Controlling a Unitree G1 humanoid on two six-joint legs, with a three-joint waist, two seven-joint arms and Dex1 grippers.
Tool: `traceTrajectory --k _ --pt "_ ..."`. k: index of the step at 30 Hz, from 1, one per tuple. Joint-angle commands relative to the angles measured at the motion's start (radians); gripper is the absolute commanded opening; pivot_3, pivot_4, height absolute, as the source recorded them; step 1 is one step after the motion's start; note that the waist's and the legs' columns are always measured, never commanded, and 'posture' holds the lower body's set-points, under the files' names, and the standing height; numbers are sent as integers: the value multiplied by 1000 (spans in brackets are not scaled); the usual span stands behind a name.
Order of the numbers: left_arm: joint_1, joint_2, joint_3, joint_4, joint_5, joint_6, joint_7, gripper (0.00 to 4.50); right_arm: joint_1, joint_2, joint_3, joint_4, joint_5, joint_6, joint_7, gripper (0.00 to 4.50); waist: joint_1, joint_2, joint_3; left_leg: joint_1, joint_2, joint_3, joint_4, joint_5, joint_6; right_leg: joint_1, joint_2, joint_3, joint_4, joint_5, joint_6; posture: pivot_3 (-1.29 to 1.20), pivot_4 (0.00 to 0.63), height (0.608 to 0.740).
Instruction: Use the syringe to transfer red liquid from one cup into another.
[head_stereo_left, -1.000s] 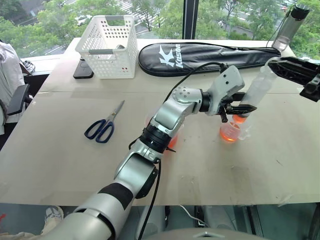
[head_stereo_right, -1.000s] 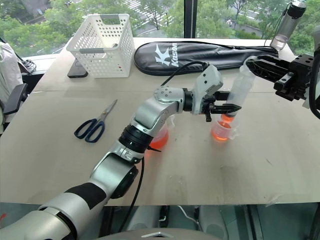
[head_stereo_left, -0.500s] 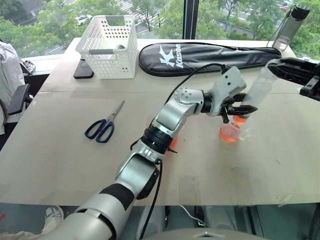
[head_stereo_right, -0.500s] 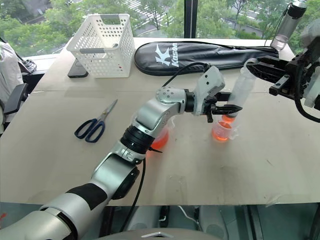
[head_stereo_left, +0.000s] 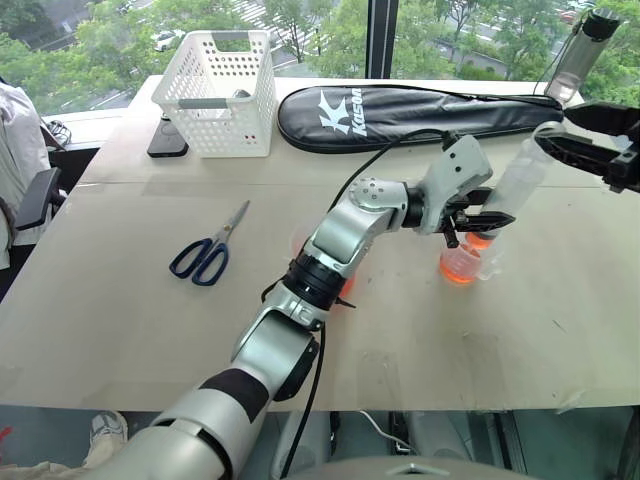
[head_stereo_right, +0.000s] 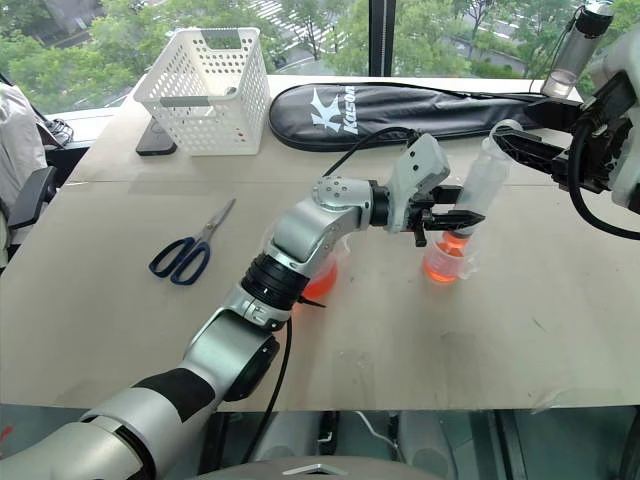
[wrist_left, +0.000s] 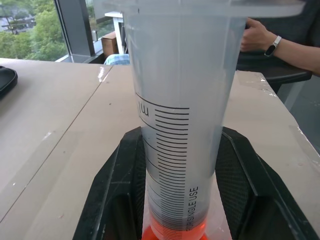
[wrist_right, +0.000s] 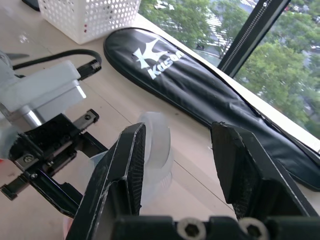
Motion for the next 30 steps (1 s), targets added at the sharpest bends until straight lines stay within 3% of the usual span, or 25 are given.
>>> traceTrajectory --k 1,2,5,6,8,14,30 --pt "-4 -16 -8 -70 -10 -5 -3 1369 -37 -32 -16 -12 -38 18 -30 2227 -1 0 0 0 0 0 0 0 0 0 0 0 0 0 0 0 150 724" --pt "-4 -16 -9 -70 -8 -6 -3 1369 -43 -38 -6 -20 -44 23 -30 2227 -1 0 0 0 0 0 0 0 0 0 0 0 0 0 0 0 150 724" --pt "-5 -16 -12 -66 -1 -11 1 1369 -53 -64 32 -44 -84 35 -32 1061 -1 0 0 0 0 0 0 0 0 0 0 0 0 0 0 0 150 724" --pt "-5 -17 -13 -65 -1 -11 3 1369 -62 -67 45 -52 -89 39 -37 433 -1 0 0 0 0 0 0 0 1 0 0 0 0 0 0 0 150 724" --pt "-5 -19 -14 -67 -1 -10 6 1369 -88 -61 65 -65 -84 47 -46 21 -1 0 0 0 0 0 0 -1 2 0 0 0 0 0 0 0 150 724" --pt "0 -24 -15 -73 -6 -4 11 1369 -146 -29 94 -72 -75 72 -48 21 -1 0 0 0 0 0 0 -1 1 0 -2 0 0 0 0 0 150 724" --pt "-17 -45 19 -76 -26 19 14 1369 -106 44 131 -140 -133 51 39 21 -1 0 0 0 0 0 0 -1 2 0 -1 0 0 0 0 0 150 724"
